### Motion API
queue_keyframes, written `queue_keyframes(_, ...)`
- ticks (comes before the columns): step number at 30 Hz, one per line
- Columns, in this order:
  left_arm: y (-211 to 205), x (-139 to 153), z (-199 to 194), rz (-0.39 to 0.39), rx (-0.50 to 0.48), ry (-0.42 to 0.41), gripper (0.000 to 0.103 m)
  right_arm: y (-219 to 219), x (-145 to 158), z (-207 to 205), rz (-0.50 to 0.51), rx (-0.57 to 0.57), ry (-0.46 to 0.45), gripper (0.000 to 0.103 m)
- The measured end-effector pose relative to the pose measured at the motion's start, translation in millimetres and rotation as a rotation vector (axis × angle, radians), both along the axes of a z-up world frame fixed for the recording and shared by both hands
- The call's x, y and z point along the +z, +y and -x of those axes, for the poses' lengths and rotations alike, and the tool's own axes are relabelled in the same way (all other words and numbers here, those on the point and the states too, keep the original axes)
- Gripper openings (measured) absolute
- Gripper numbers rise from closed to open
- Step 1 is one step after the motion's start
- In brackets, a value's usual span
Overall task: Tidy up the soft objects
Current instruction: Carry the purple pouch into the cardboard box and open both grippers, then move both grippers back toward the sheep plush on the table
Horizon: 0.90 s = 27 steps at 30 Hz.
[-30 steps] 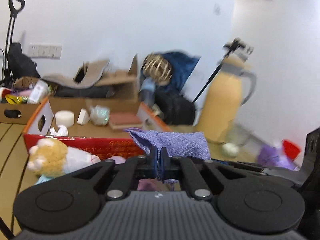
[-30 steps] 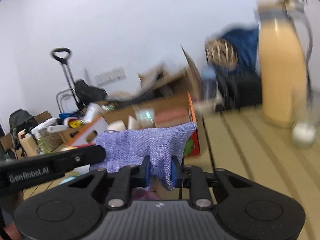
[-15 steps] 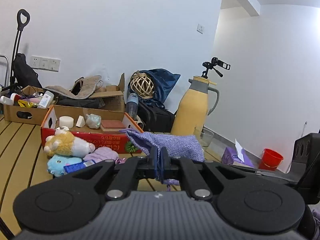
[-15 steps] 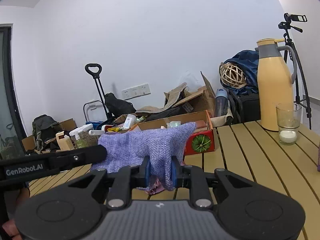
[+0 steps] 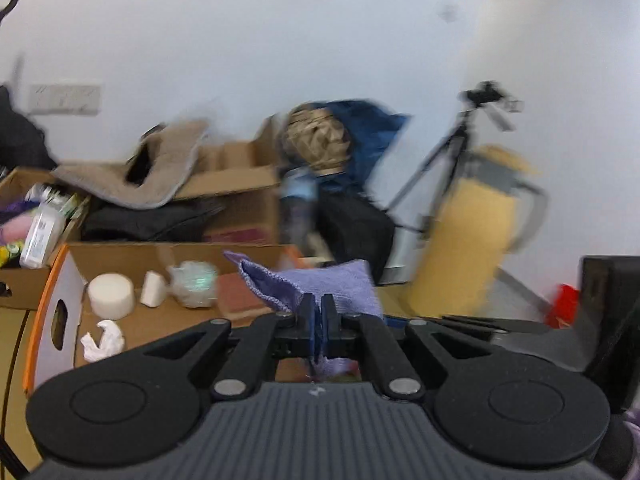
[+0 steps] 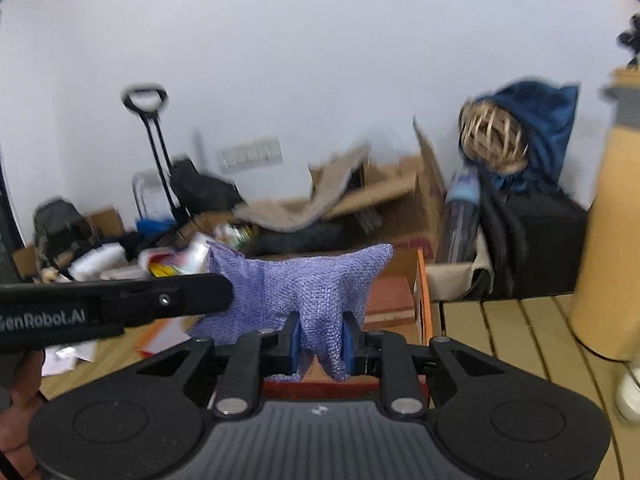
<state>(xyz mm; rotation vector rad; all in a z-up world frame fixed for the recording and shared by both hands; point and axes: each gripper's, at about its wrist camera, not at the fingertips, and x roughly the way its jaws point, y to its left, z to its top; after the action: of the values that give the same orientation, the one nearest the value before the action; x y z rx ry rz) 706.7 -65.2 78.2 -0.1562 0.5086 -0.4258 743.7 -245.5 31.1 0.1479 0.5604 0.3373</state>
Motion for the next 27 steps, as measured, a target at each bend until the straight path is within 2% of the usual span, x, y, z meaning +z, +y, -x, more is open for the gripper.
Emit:
queue_keyframes(3,-7.0,-36.3,-50.3,-0.071,0.03,0.083,0.006,10.0,-27.3,-44.3,0.09,-0.043,0.069,0.02)
queue_keyframes(6,-7.4,-61.6,-63.9,-0.128,0.015,0.13,0.008,18.2,-49.4,-58.7,0.178,-0.065,0.102,0.024)
queue_keyframes(7,-5.6,-64.3,-62.0,-0.131,0.008,0.126,0.011,19.3,-52.7,-59.0,0.188,-0.065,0.102,0.027)
queue_keyframes(10,6.4,-59.1,-51.0,-0.103,0.013,0.085,0.034,19.5,-57.6,-54.4,0.218,-0.074,0.086,0.032)
queue_keyframes(12,13.0,-50.1,-41.4,-0.086,0.022,0.058,0.036,20.4,-55.5,-49.1,0.237,-0.072,0.088,0.034)
queue_keyframes(15,24.2,-26.0,-17.4,-0.076,0.038,0.011,0.038,18.4,-38.0,-31.0,0.245,-0.089,0.049,0.045)
queue_keyframes(20,53.4,16.9,43.1,-0.064,0.081,-0.086,0.047,6.6,15.8,19.6,0.202,-0.087,-0.046,0.053)
queue_keyframes(22,65.0,30.3,75.0,-0.088,0.116,-0.136,0.051,2.9,39.8,51.3,0.196,-0.081,-0.101,0.056)
queue_keyframes(24,75.3,39.7,107.3,-0.104,0.142,-0.174,0.059,-0.7,59.4,85.4,0.178,-0.066,-0.144,0.064)
queue_keyframes(27,94.7,48.9,162.0,-0.094,0.167,-0.221,0.069,-3.8,76.2,138.2,0.152,-0.028,-0.192,0.067)
